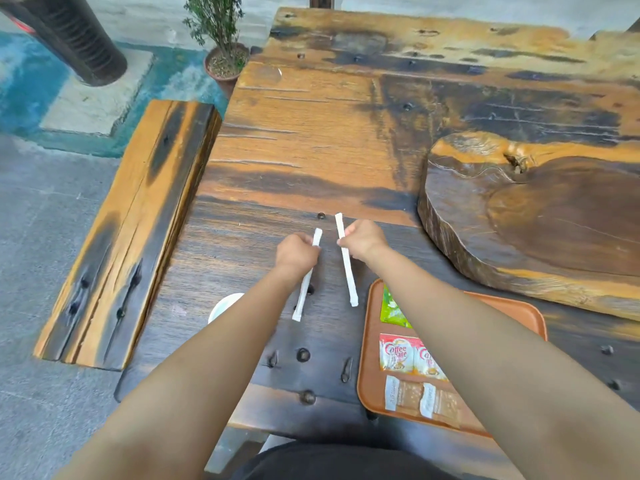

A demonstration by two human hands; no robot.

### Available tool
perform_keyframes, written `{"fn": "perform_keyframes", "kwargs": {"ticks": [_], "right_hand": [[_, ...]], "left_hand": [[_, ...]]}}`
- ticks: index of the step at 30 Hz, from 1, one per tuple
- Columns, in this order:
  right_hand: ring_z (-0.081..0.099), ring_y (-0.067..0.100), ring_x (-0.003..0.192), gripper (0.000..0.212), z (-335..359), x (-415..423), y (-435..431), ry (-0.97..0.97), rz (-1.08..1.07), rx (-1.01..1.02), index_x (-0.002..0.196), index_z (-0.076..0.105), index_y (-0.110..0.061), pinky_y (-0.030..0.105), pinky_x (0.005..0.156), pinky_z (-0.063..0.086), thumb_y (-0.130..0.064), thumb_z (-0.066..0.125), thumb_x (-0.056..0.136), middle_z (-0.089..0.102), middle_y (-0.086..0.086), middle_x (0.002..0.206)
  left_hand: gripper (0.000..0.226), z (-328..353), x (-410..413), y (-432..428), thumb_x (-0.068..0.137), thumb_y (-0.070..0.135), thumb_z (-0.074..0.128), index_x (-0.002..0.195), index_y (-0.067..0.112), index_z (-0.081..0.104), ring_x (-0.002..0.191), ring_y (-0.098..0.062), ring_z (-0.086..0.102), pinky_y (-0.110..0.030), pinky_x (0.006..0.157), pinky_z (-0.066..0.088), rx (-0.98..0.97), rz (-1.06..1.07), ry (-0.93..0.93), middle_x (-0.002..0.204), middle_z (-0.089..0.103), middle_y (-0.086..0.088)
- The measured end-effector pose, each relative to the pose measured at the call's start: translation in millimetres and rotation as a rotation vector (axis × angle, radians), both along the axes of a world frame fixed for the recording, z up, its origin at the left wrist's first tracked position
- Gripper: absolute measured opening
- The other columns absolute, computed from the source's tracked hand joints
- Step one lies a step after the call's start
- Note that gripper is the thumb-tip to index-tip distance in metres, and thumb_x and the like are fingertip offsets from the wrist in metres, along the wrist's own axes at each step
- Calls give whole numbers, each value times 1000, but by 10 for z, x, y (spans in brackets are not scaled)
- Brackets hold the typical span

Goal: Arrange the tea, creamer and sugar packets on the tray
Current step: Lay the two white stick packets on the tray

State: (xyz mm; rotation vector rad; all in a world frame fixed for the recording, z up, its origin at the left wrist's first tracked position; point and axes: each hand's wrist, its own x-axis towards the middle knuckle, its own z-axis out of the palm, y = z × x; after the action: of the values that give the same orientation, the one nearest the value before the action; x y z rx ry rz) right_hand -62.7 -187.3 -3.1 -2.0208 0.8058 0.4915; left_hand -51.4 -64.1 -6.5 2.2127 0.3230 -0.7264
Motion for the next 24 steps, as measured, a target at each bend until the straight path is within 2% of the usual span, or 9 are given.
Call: {"fn": "perform_keyframes", "kwargs": {"ticks": [4, 5, 7, 9, 11, 13, 18, 22, 24], "right_hand": [[55, 24, 79, 36, 218, -128, -265, -69, -33, 37, 53, 44, -18, 42, 84, 53, -9, 68, 78, 54, 5, 66], [55, 24, 79, 35, 274, -169, -334, -81, -38, 40, 53, 44, -18, 42, 84, 53, -9, 67, 78, 55, 7, 68], [56, 24, 79, 34, 401, -257, -475, -97, -50, 39, 54, 45, -17, 42, 83, 54, -9, 66, 79, 58, 11, 75], [56, 23, 77, 32, 516, -364, -628, -115, -75, 67, 56, 47, -17, 39, 75, 55, -9, 65, 81, 56, 7, 69], [56, 21, 72, 29, 604, -488, -788, -134, -112, 109, 59, 49, -18, 29, 63, 52, -10, 65, 82, 52, 2, 64], [53, 16, 64, 28, 665, -628, -948, -159, -156, 150, 61, 49, -17, 25, 58, 49, -9, 65, 82, 51, 3, 64], [47, 13, 54, 26, 724, -1054, -1349, -199, -239, 219, 64, 49, -15, 20, 48, 43, -5, 64, 83, 49, 4, 62], [46, 13, 50, 11, 675, -1488, -1614, -207, -301, 265, 80, 54, -11, 12, 36, 41, -6, 63, 84, 50, 7, 63], [48, 8, 42, 10, 609, -1705, -1712, -206, -327, 296, 81, 54, -10, 10, 33, 39, -4, 61, 85, 49, 6, 59]], "left_hand": [[10, 217, -114, -276, 88, 11, 53, 79, 15, 55, 57, -15, 53, -25, 56, 45, -179, 53, -4, 71, 58, -4], [12, 266, -149, -350, 88, 11, 53, 77, 16, 54, 55, -13, 52, -23, 54, 43, -207, 53, -6, 68, 57, -3], [20, 356, -226, -507, 87, 10, 55, 70, 20, 52, 54, -13, 52, -26, 59, 45, -258, 55, -6, 64, 57, -2], [19, 444, -321, -671, 87, 8, 56, 73, 20, 51, 53, -14, 52, -27, 60, 47, -299, 56, -8, 63, 57, -2], [9, 529, -423, -832, 87, 7, 56, 85, 14, 52, 52, -13, 51, -23, 51, 48, -352, 54, -11, 67, 56, -3], [10, 594, -531, -979, 88, 7, 56, 94, 12, 49, 53, -12, 52, -20, 46, 47, -395, 42, -11, 71, 56, -4], [14, 661, -841, -1280, 91, 9, 53, 82, 18, 46, 53, -13, 51, -19, 44, 45, -463, 16, 23, 69, 56, -3], [5, 583, -1126, -1490, 93, 10, 49, 97, 11, 47, 46, -9, 46, -13, 33, 38, -446, -27, 45, 68, 54, -3], [4, 520, -1268, -1575, 93, 9, 47, 96, 12, 47, 46, -9, 44, -11, 31, 35, -427, -38, 62, 67, 53, -2]]}}
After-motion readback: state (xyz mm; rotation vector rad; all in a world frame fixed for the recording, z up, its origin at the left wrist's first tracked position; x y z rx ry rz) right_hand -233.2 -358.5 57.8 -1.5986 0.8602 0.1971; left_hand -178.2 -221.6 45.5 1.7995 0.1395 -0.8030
